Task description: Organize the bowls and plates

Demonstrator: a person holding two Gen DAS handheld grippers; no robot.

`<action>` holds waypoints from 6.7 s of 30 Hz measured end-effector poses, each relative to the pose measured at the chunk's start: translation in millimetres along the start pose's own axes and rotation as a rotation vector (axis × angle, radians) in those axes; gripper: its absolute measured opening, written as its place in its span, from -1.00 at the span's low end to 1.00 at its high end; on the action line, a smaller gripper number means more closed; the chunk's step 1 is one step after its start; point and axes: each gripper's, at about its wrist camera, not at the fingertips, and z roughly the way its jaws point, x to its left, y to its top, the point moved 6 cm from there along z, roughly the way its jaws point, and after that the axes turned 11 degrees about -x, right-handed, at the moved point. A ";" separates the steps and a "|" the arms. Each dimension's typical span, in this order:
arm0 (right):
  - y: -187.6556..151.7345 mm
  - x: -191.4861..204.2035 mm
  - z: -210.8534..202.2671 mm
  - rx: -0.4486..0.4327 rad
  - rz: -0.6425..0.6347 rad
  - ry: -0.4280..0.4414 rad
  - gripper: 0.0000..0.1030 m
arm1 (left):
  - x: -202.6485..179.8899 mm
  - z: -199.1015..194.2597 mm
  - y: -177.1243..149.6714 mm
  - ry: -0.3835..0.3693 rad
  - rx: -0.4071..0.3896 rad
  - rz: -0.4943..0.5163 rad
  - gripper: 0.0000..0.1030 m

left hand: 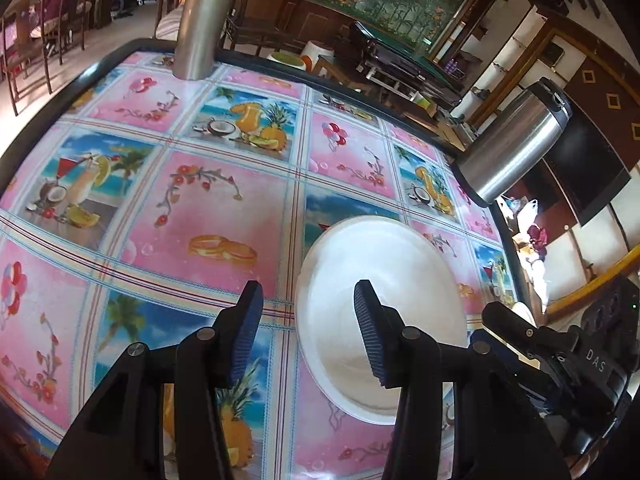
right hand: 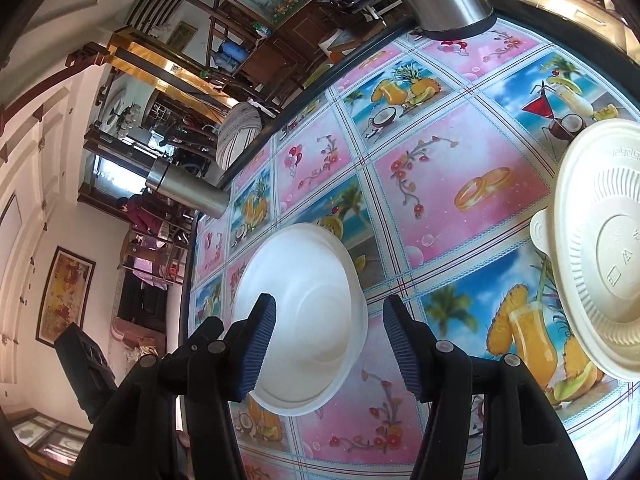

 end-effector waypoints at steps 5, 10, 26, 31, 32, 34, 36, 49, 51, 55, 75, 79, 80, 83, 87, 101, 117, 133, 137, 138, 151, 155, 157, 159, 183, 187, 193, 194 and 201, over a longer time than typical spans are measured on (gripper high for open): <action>-1.7 -0.3 1.9 0.001 0.005 0.000 0.14 | -1.1 9.8 -8.3 -0.015 0.054 -0.003 -0.12; -5.2 -0.3 4.6 0.007 0.001 -0.008 0.01 | 0.1 12.7 -11.6 -0.017 0.078 -0.010 -0.12; -10.2 -5.5 9.3 0.018 0.018 -0.020 -0.44 | 4.4 15.7 -14.2 -0.013 0.081 -0.013 -0.77; -10.8 -7.5 11.5 0.026 0.025 -0.020 -0.64 | 5.5 15.0 -13.9 0.010 0.072 -0.001 -0.88; -10.9 -8.1 11.4 0.025 0.025 -0.024 -0.68 | 6.3 14.8 -13.5 0.014 0.069 -0.002 -0.88; -11.1 -9.6 10.7 0.023 0.025 -0.033 -0.87 | 6.1 14.3 -13.4 0.009 0.072 -0.005 -0.88; -11.8 -11.4 11.0 0.028 0.037 -0.031 -0.87 | 5.3 12.7 -13.4 0.007 0.072 -0.005 -0.88; -26.6 -4.0 9.9 0.050 0.020 -0.035 -0.87 | 23.6 -17.0 -32.3 0.049 0.066 -0.014 -0.86; -35.8 0.2 9.1 0.063 0.012 -0.027 -0.87 | 32.1 -29.5 -38.2 0.059 0.055 -0.018 -0.86; -64.9 9.9 5.4 0.096 -0.003 0.000 -0.87 | 52.8 -59.7 -51.4 0.086 0.028 -0.020 -0.87; -198.8 39.3 -40.9 0.190 -0.059 0.096 -0.85 | 98.4 -159.4 -119.0 0.133 -0.016 0.042 -0.86; -197.3 53.1 -60.7 0.167 -0.082 0.126 -0.85 | 92.1 -186.4 -113.6 0.132 -0.082 0.068 -0.85; -196.5 58.5 -65.6 0.160 -0.089 0.135 -0.85 | 91.4 -194.0 -111.8 0.134 -0.100 0.075 -0.84; -196.5 74.9 -78.7 0.144 -0.110 0.165 -0.85 | 94.0 -215.7 -106.7 0.143 -0.152 0.083 -0.84; -201.8 98.8 -88.8 0.143 -0.132 0.206 -0.84 | 105.3 -240.8 -103.0 0.173 -0.207 0.093 -0.82; -270.4 202.0 -56.3 0.265 -0.280 0.271 -0.81 | 199.8 -293.3 -97.4 0.339 -0.284 0.004 -0.80; -325.9 242.0 -37.2 0.359 -0.352 0.258 -0.81 | 236.1 -306.7 -109.2 0.346 -0.255 -0.085 -0.78; -334.8 242.6 -29.3 0.379 -0.363 0.233 -0.82 | 257.1 -305.1 -117.1 0.400 -0.231 -0.086 -0.77; -336.9 244.0 -29.4 0.383 -0.365 0.242 -0.75 | 260.5 -301.2 -118.6 0.411 -0.223 -0.086 -0.77; -336.8 243.6 -29.4 0.384 -0.365 0.243 -0.75 | 260.7 -300.7 -118.1 0.417 -0.223 -0.081 -0.77; -336.8 244.7 -30.4 0.381 -0.358 0.254 -0.74 | 260.4 -290.6 -120.7 0.522 -0.202 0.016 -0.75; -337.1 243.4 -29.2 0.384 -0.353 0.254 -0.74 | 256.1 -294.7 -117.1 0.572 -0.227 0.053 -0.71; -336.9 242.9 -29.2 0.383 -0.354 0.254 -0.74 | 254.7 -299.5 -116.2 0.602 -0.247 0.068 -0.60; -336.7 242.4 -28.9 0.386 -0.350 0.255 -0.74 | 255.5 -306.1 -114.3 0.629 -0.272 0.079 -0.40; -317.8 226.5 -38.9 0.375 -0.294 0.281 -0.74 | 241.6 -348.8 -93.3 0.808 -0.442 0.150 0.18; -310.3 219.9 -42.2 0.370 -0.274 0.288 -0.74 | 229.8 -352.7 -89.9 0.815 -0.470 0.163 0.31; -297.6 206.5 -48.5 0.357 -0.247 0.298 -0.74 | 204.3 -350.6 -87.2 0.804 -0.489 0.205 0.33; -295.1 203.7 -49.8 0.356 -0.241 0.300 -0.74 | 199.6 -348.6 -87.1 0.800 -0.489 0.213 0.33; -271.6 178.3 -60.9 0.328 -0.193 0.315 -0.74 | 153.6 -329.5 -86.5 0.763 -0.486 0.289 0.33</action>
